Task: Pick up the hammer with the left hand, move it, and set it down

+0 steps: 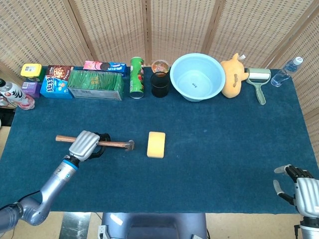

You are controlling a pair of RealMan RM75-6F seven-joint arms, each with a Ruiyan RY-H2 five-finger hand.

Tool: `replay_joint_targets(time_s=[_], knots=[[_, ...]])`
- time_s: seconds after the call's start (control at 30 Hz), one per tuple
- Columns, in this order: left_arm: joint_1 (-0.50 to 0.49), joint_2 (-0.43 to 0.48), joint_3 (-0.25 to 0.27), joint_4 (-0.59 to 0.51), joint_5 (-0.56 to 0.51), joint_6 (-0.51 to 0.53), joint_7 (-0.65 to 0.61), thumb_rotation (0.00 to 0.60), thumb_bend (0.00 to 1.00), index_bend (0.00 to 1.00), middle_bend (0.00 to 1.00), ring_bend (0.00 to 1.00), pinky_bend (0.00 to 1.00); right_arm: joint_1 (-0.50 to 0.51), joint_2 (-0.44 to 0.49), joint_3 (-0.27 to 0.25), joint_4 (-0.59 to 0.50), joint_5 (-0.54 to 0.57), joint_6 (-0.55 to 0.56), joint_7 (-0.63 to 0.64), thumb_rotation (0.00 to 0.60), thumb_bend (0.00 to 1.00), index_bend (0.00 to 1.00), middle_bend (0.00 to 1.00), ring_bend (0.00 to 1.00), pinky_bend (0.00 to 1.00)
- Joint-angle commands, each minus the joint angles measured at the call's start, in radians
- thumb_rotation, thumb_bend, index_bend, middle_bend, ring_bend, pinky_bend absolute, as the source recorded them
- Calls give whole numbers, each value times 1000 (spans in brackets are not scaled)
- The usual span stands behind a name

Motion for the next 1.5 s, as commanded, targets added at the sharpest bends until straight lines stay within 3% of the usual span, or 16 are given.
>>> replay_joint_targets(time_s=[0.03, 0.73, 1.27, 1.5], knots=[[-4, 7, -14, -22, -12, -4, 12, 600, 548, 518, 573, 582, 730, 0, 1, 0, -2, 2, -2, 0, 600, 388, 445, 444, 461, 439], [-149, 15, -162, -164, -385, -249, 96, 600, 569, 518, 573, 586, 749, -10, -11, 11, 26, 31, -3, 5, 600, 388, 445, 442, 470, 440], [-281, -66, -157, -96, -632, -315, 204, 600, 577, 517, 573, 587, 752, -19, -22, 15, 61, 45, -4, 44, 600, 388, 445, 442, 473, 439], [-297, -59, -154, -98, -672, -311, 206, 600, 577, 517, 573, 587, 755, -25, -25, 17, 71, 53, -2, 57, 600, 387, 445, 442, 473, 439]])
